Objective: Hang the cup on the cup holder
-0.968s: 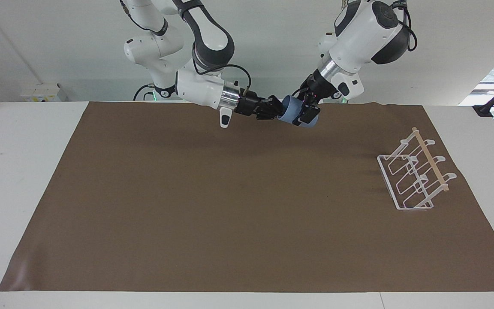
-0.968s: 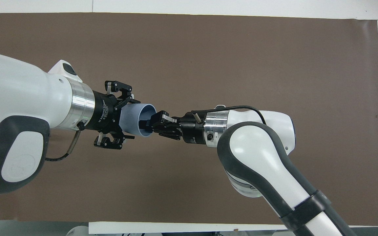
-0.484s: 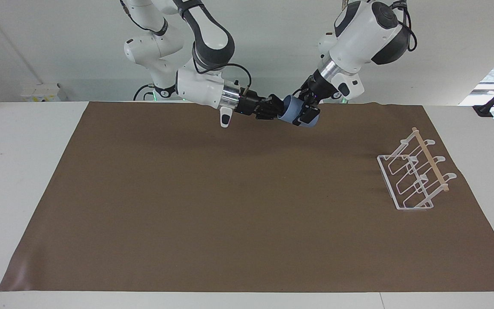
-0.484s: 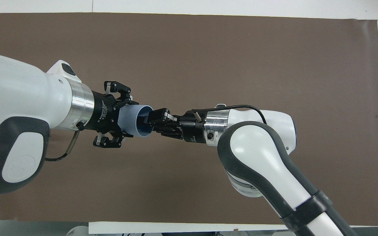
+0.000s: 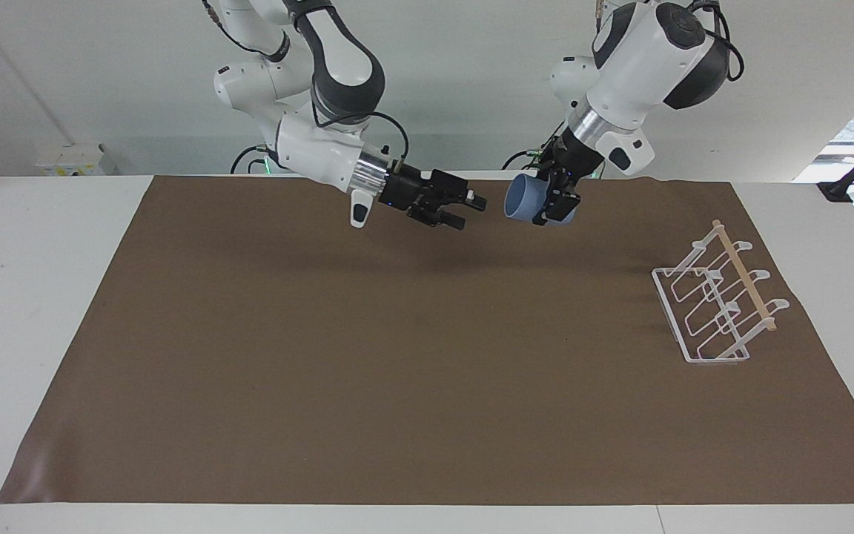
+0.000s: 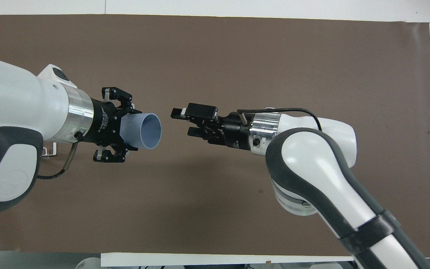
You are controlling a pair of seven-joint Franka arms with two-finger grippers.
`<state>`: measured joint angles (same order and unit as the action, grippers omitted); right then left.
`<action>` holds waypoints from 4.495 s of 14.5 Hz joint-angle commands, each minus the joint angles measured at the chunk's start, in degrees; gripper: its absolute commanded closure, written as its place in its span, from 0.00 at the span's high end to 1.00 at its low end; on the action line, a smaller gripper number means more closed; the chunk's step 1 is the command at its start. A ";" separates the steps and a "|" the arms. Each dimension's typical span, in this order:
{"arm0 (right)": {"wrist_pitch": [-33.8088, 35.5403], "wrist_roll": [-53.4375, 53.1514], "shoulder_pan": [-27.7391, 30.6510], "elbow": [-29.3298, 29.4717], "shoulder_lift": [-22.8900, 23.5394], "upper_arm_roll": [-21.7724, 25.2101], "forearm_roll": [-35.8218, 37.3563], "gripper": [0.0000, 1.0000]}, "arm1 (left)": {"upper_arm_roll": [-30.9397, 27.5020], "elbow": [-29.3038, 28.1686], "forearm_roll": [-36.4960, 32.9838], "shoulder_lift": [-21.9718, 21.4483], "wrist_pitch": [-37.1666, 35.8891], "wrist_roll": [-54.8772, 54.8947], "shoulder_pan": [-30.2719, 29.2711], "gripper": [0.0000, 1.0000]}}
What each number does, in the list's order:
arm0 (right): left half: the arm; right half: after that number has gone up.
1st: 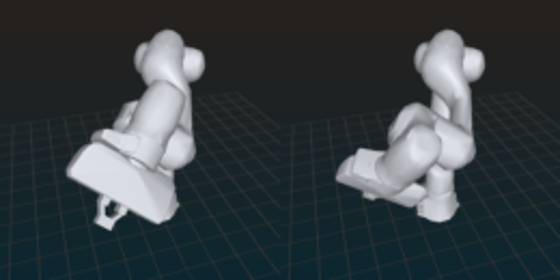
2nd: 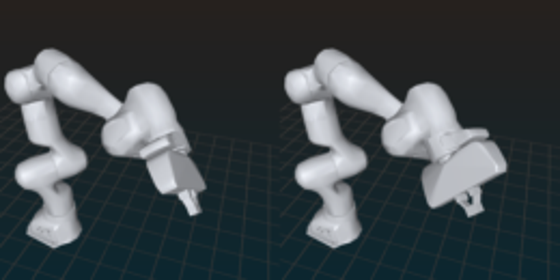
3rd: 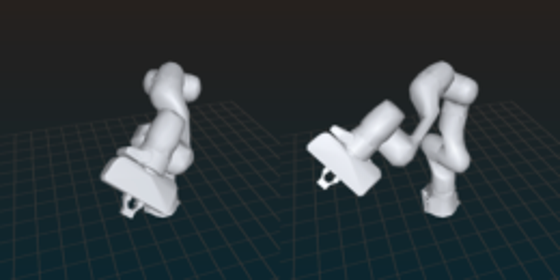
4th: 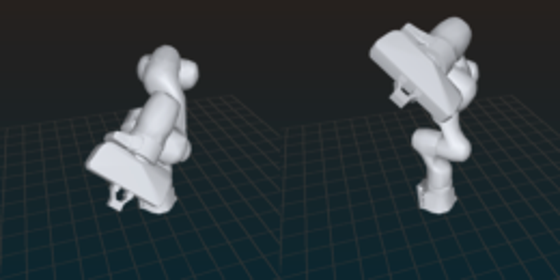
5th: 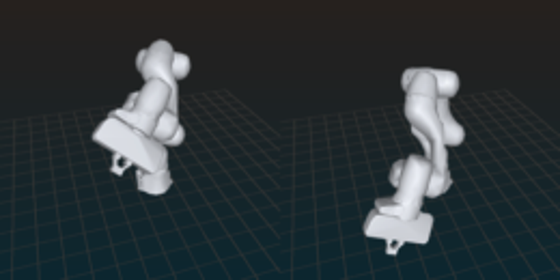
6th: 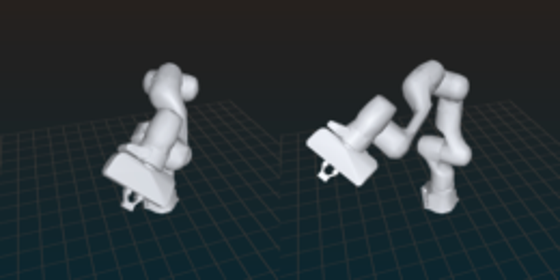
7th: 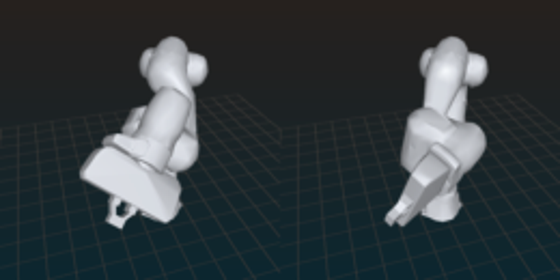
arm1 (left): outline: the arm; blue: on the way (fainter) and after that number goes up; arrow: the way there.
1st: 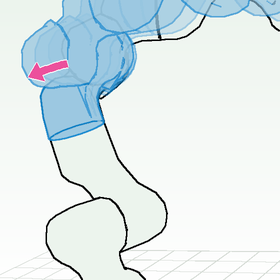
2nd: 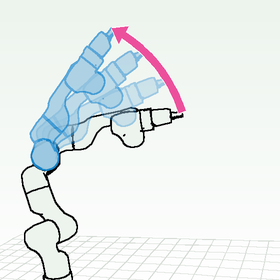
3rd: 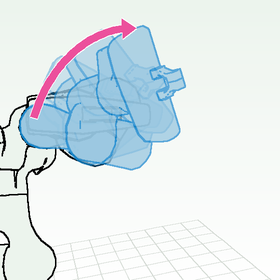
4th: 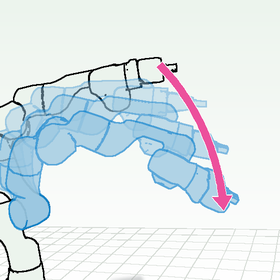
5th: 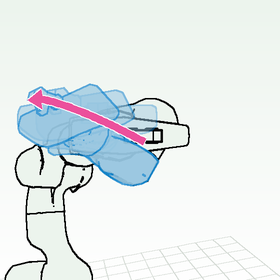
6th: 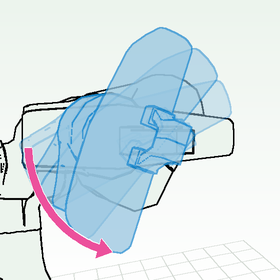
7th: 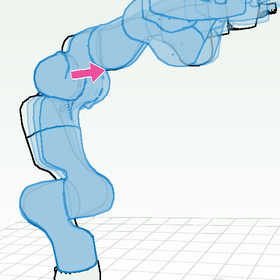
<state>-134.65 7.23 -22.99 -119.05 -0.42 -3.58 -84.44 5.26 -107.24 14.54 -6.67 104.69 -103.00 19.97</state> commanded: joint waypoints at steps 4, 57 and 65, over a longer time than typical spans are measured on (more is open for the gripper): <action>11.17 -0.02 14.53 -0.39 -1.78 -0.20 29.96 1.00 | 0.10 0.63 -20.48 0.34 -4.14 -0.80 -1.59 0.00; 51.25 1.30 24.22 25.09 -4.24 4.90 91.91 1.00 | 0.71 6.95 -80.23 27.95 -12.32 -10.23 -4.59 1.00; 51.25 1.30 24.22 25.09 -4.24 4.90 91.91 1.00 | 0.72 6.96 -54.47 14.32 -12.14 17.62 -2.74 1.00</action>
<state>-83.26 8.36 1.37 -92.96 -3.90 1.21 6.55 6.43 -98.51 -44.23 9.34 92.52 -90.24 17.08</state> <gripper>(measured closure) 0.000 0.000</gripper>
